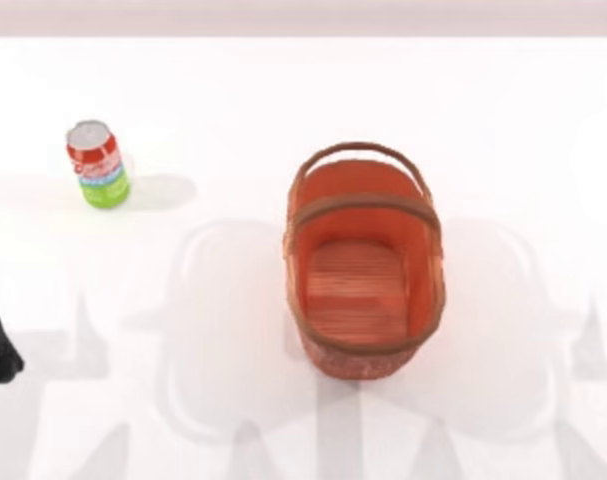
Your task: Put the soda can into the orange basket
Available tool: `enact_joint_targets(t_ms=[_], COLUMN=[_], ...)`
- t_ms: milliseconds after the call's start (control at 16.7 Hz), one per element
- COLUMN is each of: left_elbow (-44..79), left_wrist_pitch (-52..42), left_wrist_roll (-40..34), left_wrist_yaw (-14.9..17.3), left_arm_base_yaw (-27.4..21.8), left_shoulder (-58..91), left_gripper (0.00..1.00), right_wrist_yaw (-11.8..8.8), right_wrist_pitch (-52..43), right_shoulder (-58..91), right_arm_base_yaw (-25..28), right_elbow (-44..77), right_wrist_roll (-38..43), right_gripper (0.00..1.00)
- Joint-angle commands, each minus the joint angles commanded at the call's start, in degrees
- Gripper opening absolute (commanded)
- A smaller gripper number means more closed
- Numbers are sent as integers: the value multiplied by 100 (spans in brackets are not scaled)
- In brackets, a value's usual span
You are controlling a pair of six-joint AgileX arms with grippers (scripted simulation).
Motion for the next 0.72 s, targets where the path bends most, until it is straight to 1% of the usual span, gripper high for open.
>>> enact_joint_targets(t_ms=[180,360,540,720], left_elbow=[41,448,1273,2467], left_wrist_pitch=[-28,-292,-804,-1513], left_wrist_roll=[16,162,431,789], left_wrist_yaw=[6,48,95,132], left_arm_base_yaw=[-6,-53,-113,-176], left_shoulder=[47,492,1354,2543], left_gripper=[100,100,100,100], right_wrist_yaw=[0,0,0,0], right_wrist_pitch=[0,0,0,0], right_shoulder=[0,0,0,0], right_arm_base_yaw=[0,0,0,0], right_elbow=[0,0,0,0], right_wrist_roll=[0,0,0,0], right_gripper=[100,100,100,100])
